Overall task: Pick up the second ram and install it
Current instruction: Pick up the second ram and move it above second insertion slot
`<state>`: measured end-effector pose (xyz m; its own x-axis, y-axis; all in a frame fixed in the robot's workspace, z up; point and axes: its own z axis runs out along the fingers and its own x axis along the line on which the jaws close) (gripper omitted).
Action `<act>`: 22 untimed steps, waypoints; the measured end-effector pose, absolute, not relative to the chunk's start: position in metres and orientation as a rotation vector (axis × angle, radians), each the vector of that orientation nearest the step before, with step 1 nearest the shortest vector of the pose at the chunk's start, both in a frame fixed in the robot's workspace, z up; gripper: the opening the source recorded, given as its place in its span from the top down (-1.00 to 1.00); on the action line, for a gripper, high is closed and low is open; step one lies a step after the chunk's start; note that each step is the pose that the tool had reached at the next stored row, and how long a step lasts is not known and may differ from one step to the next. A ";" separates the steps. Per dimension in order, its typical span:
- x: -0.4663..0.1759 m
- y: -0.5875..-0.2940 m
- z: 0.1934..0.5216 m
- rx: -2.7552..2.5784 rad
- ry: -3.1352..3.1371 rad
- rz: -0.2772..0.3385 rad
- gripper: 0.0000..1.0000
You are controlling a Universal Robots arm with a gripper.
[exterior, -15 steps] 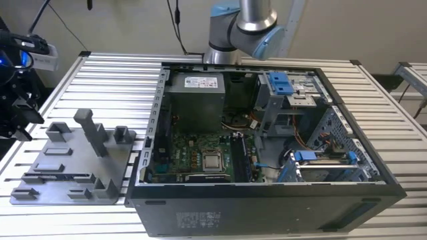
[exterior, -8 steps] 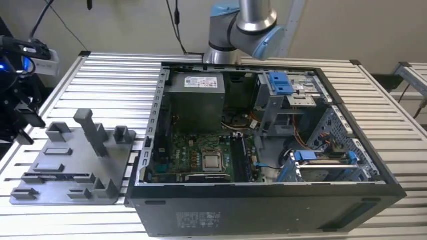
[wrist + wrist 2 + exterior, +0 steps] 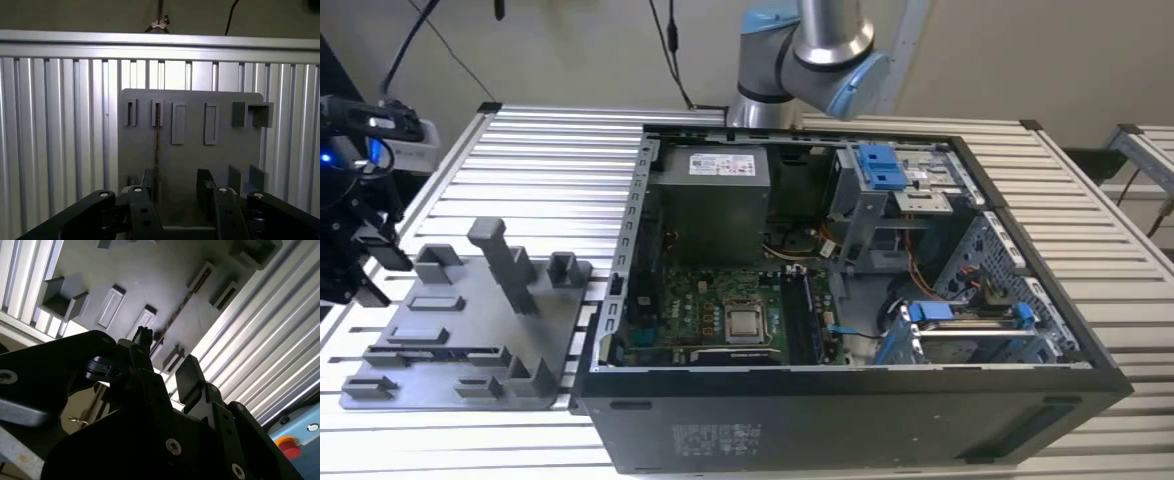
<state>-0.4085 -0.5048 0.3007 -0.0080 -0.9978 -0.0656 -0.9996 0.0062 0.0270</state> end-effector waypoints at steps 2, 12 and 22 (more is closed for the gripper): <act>-0.409 -0.506 0.297 -2.195 2.207 0.102 0.04; -0.409 -0.508 0.280 -2.202 2.200 0.102 0.04; -0.409 -0.510 0.262 -2.210 2.193 0.102 0.04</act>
